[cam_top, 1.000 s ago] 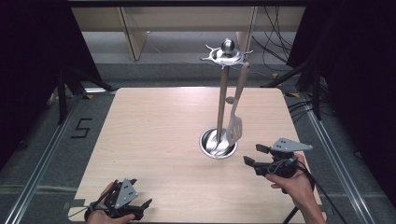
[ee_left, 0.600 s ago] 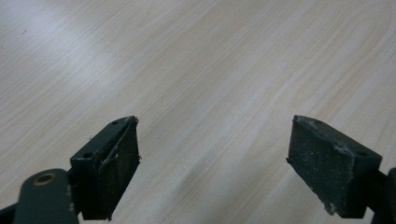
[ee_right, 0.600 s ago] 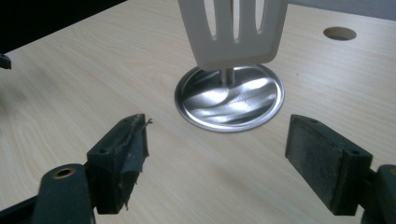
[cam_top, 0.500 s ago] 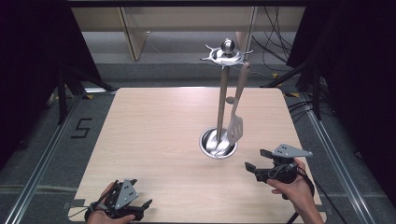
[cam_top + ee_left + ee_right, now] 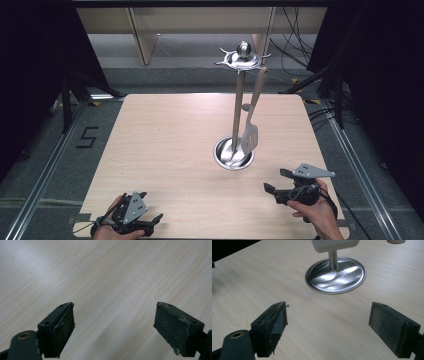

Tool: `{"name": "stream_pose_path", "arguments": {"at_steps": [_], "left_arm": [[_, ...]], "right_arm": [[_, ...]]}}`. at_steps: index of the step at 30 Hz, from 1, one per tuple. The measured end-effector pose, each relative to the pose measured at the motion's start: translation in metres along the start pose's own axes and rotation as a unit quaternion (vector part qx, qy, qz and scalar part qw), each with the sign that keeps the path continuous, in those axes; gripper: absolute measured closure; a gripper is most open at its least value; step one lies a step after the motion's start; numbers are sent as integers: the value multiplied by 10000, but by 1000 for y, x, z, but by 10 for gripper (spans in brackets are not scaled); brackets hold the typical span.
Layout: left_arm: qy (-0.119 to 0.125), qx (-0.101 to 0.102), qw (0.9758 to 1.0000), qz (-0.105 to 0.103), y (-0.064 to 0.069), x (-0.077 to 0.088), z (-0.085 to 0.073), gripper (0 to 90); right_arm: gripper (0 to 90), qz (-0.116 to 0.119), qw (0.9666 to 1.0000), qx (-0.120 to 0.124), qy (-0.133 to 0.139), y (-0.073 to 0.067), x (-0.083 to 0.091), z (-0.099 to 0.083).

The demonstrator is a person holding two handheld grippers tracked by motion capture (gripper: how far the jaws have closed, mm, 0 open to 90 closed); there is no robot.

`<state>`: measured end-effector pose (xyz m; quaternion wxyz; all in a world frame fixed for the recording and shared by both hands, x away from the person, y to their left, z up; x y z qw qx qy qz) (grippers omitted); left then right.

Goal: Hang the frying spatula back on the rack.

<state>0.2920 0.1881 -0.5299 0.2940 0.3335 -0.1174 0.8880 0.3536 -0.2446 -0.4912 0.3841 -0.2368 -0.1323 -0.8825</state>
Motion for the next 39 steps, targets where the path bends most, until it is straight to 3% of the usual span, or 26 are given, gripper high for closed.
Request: {"name": "stream_pose_path", "arguments": {"at_steps": [2, 5, 6, 7, 12, 13, 14, 16, 18, 19, 21, 22, 24, 26, 28, 29, 31, 33, 35, 36, 39], "left_arm": [[-6, -9, 10000, -2, 0, 0, 0, 159], [-15, -15, 10000, 2, 0, 0, 0, 159], [-38, -56, 10000, 27, 0, 0, 0, 159], [-41, -68, 10000, 28, 0, -1, 0, 159], [-33, -32, 10000, -11, 0, 0, 0, 159], [-20, -27, 10000, -4, 1, -1, 0, 159], [-23, -30, 10000, -8, 1, -1, 0, 159], [-24, -32, 10000, -6, 0, 0, 0, 159], [-23, -29, 10000, -6, 0, 0, 0, 159], [-7, 0, 10000, -22, 1, 0, 0, 159], [-49, -63, 10000, -16, 0, 1, 0, 159], [-2, -18, 10000, 4, 0, 0, 0, 159], [-6, -16, 10000, 3, 0, 0, 0, 159], [-4, -18, 10000, 4, 0, 0, 0, 159], [-2, -18, 10000, 6, 0, 0, 0, 159], [3, -12, 10000, 9, 0, 0, 0, 159], [4, -4, 10000, 7, 0, 0, 0, 159], [-3, -40, 10000, 20, 0, 1, 0, 159], [4, -11, 10000, 13, 0, 0, 0, 159], [-1, -17, 10000, 8, 0, 0, 0, 159], [-6, -28, 10000, 3, 0, 0, 0, 159]], "right_arm": [[161, 35, 9999, -120, -110, -4, 2, -2], [161, -75, 9999, -3, -70, -4, 1, -6], [161, -13, 9998, -133, -161, -7, 2, -7], [162, -54, 9999, 62, -64, -4, 1, -8], [163, 21, 9999, -115, -122, -10, 4, -12], [163, 2, 10000, -10, -74, -9, 4, -12], [163, -23, 9998, -156, -147, -11, 5, -13], [164, -11, 9998, -176, -82, -13, 6, -14], [164, 10, 10000, -34, -65, -11, 7, -15], [164, -18, 9996, -226, -155, -14, 8, -16], [164, -74, 9999, 7, -81, -11, 8, -17], [164, -71, 9999, -113, -64, -14, 8, -18], [164, -82, 9999, 72, -55, -12, 7, -20], [164, -103, 9999, -36, -107, -16, 9, -21], [163, -86, 9999, 79, -61, -15, 9, -21], [163, -96, 9999, -38, -94, -18, 11, -22], [163, -109, 9999, 105, -74, -16, 11, -22], [164, -119, 9999, -34, -100, -20, 14, -25], [164, -122, 9999, 51, -72, -18, 15, -25], [164, -95, 9999, -97, -106, -21, 16, -26], [163, -162, 9998, 98, -97, -17, 17, -29]]}}
Point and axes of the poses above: each handheld gripper's, and its own axes: x roughly backward along the jaws, z roughly out of its top, y roughly to its right, the point moved 5 cm from there along -x, roughly forward along the jaws, and after that the axes turned 14 degrees about x, right-handed, at the moved point
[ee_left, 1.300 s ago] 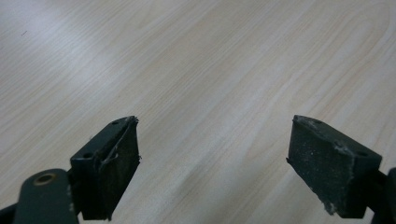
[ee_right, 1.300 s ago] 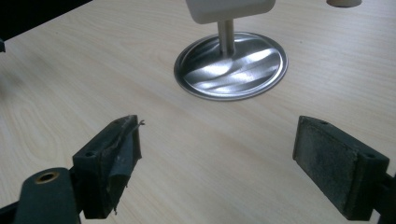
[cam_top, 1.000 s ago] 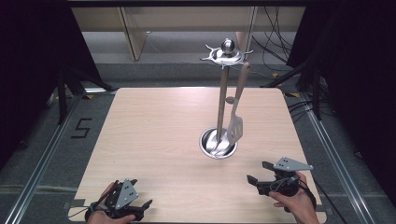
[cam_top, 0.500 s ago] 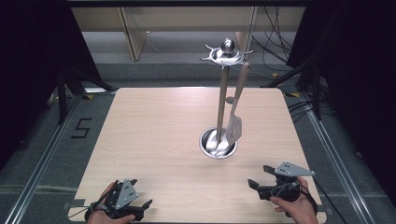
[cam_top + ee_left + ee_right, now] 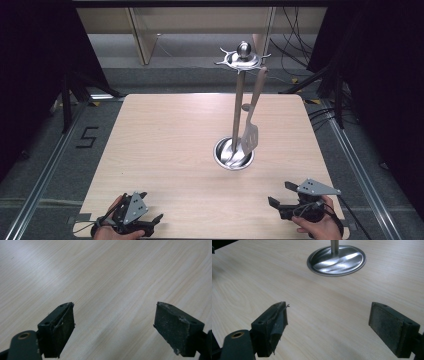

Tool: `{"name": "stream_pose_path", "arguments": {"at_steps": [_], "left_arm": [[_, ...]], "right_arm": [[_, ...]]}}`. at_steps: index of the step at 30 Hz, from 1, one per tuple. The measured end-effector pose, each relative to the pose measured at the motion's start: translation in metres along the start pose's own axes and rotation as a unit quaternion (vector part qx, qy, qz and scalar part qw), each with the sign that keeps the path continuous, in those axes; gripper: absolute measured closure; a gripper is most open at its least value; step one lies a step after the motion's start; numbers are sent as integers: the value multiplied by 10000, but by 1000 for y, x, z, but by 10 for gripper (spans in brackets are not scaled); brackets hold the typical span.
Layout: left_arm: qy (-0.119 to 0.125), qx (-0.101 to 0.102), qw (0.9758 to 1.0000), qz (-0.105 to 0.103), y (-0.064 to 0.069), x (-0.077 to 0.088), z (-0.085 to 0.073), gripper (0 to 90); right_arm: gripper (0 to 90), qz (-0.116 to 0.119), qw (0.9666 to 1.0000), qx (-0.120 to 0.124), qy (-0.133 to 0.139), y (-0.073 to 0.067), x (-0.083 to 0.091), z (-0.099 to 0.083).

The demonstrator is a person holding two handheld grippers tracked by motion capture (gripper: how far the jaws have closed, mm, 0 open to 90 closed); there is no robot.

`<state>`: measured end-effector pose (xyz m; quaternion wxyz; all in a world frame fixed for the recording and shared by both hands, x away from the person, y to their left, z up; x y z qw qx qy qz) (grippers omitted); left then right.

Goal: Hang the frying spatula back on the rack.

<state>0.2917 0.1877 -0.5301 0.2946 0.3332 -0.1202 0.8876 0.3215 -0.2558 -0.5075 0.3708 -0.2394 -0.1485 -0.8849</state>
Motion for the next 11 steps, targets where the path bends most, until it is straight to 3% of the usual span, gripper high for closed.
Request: {"name": "stream_pose_path", "arguments": {"at_steps": [4, 7, 10, 11], "left_arm": [[12, 6, 10000, 11, 0, 0, 0, 159], [13, 11, 10000, 11, 0, 0, 0, 159], [6, 4, 10000, 8, 0, 0, 0, 159], [5, 2, 10000, 5, 0, 0, 0, 159]], "right_arm": [[164, 11, 9999, -166, -3, -3, 1, -1], [163, -17, 10000, -23, 5, -1, 1, -2], [164, -25, 10000, -30, 14, -1, 1, -3], [163, 8, 9998, -182, -26, -3, 2, -3]]}}
Point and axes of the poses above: each handheld gripper's, and its own axes: x roughly backward along the jaws, z roughly out of its top, y roughly to its right, the point moved 5 cm from there along -x, roughly forward along the jaws, and after that the axes turned 14 degrees about x, right-handed, at the moved point
